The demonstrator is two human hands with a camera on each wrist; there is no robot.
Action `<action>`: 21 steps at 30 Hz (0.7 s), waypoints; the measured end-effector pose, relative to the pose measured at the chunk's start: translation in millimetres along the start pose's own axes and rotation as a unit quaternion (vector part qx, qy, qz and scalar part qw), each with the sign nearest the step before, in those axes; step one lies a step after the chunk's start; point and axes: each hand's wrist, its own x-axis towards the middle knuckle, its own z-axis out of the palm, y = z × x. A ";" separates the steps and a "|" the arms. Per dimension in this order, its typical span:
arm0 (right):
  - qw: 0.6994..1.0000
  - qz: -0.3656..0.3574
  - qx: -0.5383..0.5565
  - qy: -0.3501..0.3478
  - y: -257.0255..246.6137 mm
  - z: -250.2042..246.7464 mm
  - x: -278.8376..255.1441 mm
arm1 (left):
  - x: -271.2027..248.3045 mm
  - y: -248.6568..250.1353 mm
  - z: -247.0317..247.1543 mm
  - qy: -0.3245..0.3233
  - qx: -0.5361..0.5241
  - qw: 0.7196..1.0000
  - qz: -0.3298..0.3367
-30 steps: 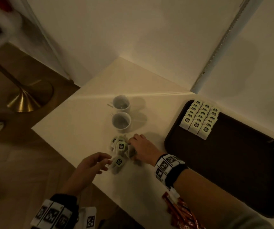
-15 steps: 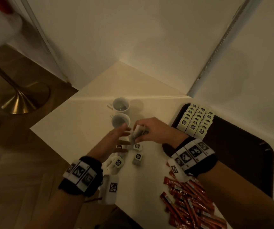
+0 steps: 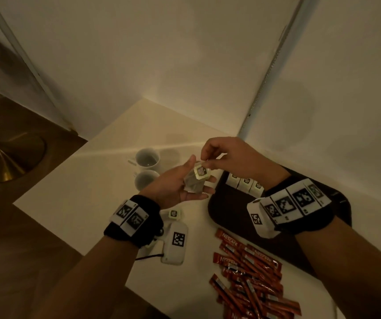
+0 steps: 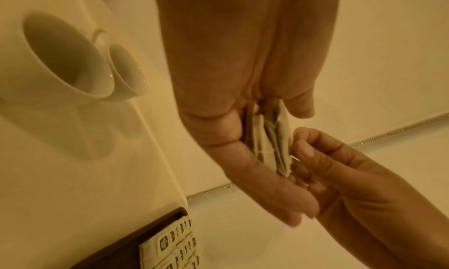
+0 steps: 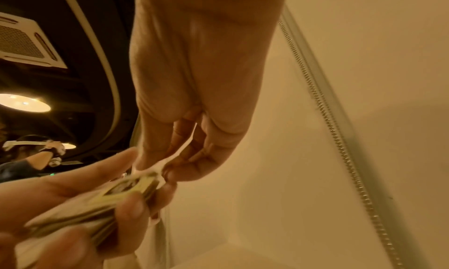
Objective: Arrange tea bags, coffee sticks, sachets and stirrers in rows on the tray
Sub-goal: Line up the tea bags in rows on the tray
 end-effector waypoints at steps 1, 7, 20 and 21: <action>1.000 0.004 0.001 0.007 1.5 -3.0 -3.0 | 3.2 -1.6 3.1 0.006 -0.006 1.000 0.011; 0.998 0.022 -0.005 0.056 9.2 -5.7 -18.8 | 17.1 0.1 28.2 0.061 -0.035 0.995 0.077; 0.981 0.004 -0.109 0.162 -28.1 -73.1 -28.5 | 40.1 16.7 63.0 0.058 -0.136 0.979 0.141; 0.980 0.006 -0.118 0.160 -34.4 -78.4 -28.1 | 41.6 18.7 66.8 0.056 -0.145 0.978 0.138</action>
